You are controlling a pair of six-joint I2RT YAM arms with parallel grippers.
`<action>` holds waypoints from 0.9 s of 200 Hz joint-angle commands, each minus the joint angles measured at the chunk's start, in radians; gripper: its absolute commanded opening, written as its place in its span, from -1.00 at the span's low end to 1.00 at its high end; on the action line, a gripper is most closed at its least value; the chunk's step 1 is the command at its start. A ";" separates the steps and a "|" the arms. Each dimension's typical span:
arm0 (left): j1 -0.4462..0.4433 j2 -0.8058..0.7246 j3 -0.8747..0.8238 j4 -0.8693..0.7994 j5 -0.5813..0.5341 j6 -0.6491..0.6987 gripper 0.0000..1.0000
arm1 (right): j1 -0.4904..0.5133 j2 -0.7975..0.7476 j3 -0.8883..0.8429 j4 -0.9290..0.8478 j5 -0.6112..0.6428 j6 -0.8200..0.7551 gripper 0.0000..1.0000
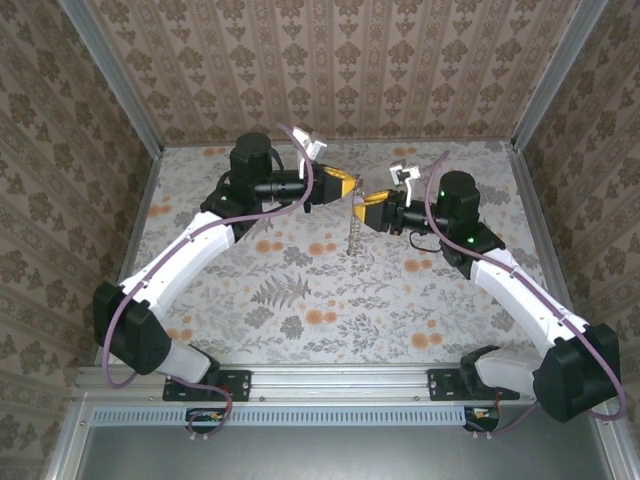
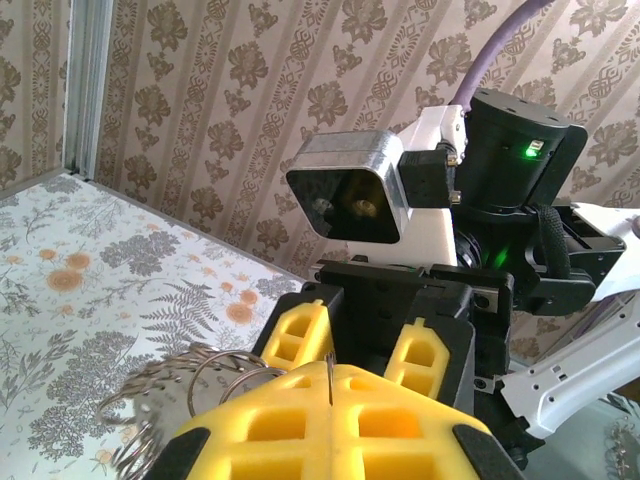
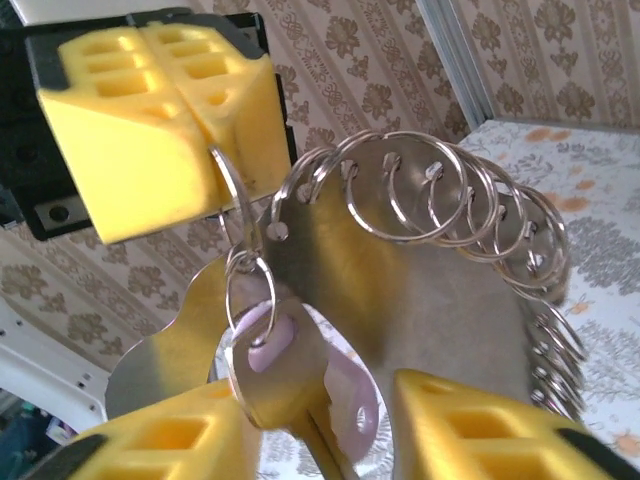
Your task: Put the keys on the keyring
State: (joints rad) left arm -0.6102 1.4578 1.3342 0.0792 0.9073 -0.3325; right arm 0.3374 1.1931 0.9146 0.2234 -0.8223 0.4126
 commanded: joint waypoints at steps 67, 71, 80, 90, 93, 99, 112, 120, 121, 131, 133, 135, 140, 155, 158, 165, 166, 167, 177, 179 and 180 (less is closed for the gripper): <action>-0.005 -0.076 -0.046 0.115 -0.085 -0.037 -1.00 | 0.034 -0.023 0.028 0.006 -0.052 0.007 -1.00; -0.005 -0.076 -0.048 0.120 -0.085 -0.040 -1.00 | 0.037 -0.023 0.030 0.005 -0.052 0.007 -1.00; -0.005 -0.078 -0.050 0.130 -0.086 -0.046 -1.00 | 0.043 -0.021 0.030 0.004 -0.049 0.008 -1.00; -0.005 -0.079 -0.058 0.146 -0.088 -0.055 -1.00 | 0.050 -0.017 0.032 0.004 -0.049 0.008 -1.00; -0.005 -0.080 -0.059 0.150 -0.089 -0.057 -1.00 | 0.053 -0.016 0.033 0.004 -0.048 0.007 -1.00; -0.005 -0.081 -0.063 0.158 -0.091 -0.061 -1.00 | 0.056 -0.012 0.038 0.004 -0.049 0.007 -1.00; -0.006 -0.083 -0.072 0.175 -0.094 -0.071 -1.00 | 0.067 -0.002 0.043 0.008 -0.046 0.008 -1.00; -0.006 -0.083 -0.077 0.183 -0.094 -0.075 -1.00 | 0.074 0.004 0.047 0.013 -0.042 0.010 -1.00; -0.006 -0.083 -0.078 0.184 -0.094 -0.075 -1.00 | 0.074 0.004 0.047 0.014 -0.042 0.010 -1.00; -0.006 -0.082 -0.085 0.192 -0.094 -0.082 -1.00 | 0.080 0.012 0.051 0.025 -0.040 0.015 -1.00; -0.007 -0.082 -0.086 0.195 -0.095 -0.084 -1.00 | 0.081 0.014 0.052 0.027 -0.040 0.016 -1.00; -0.008 -0.082 -0.088 0.196 -0.095 -0.086 -1.00 | 0.082 0.014 0.054 0.030 -0.040 0.017 -1.00; -0.008 -0.082 -0.093 0.202 -0.095 -0.089 -1.00 | 0.085 0.020 0.057 0.034 -0.040 0.020 -1.00; -0.011 -0.084 -0.104 0.216 -0.097 -0.097 -1.00 | 0.095 0.032 0.069 0.038 -0.035 0.021 -1.00; -0.012 -0.083 -0.108 0.220 -0.098 -0.099 -1.00 | 0.097 0.035 0.072 0.040 -0.034 0.023 -1.00; -0.014 -0.084 -0.115 0.228 -0.099 -0.104 -1.00 | 0.099 0.039 0.076 0.042 -0.031 0.024 -1.00; -0.014 -0.083 -0.116 0.229 -0.099 -0.104 -1.00 | 0.099 0.040 0.077 0.043 -0.031 0.024 -1.00; -0.014 -0.083 -0.116 0.230 -0.100 -0.105 -1.00 | 0.100 0.041 0.078 0.043 -0.031 0.024 -1.00; -0.017 -0.083 -0.125 0.239 -0.102 -0.109 -1.00 | 0.103 0.046 0.082 0.045 -0.026 0.025 -1.00; -0.017 -0.084 -0.126 0.240 -0.103 -0.109 -1.00 | 0.104 0.048 0.081 0.045 -0.023 0.024 -1.00; -0.017 -0.084 -0.127 0.241 -0.103 -0.109 -1.00 | 0.103 0.048 0.081 0.045 -0.022 0.025 -1.00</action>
State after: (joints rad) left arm -0.6174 1.4048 1.2221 0.2306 0.8272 -0.4126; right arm 0.4248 1.2255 0.9546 0.2371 -0.8433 0.4252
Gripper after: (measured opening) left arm 0.047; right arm 0.065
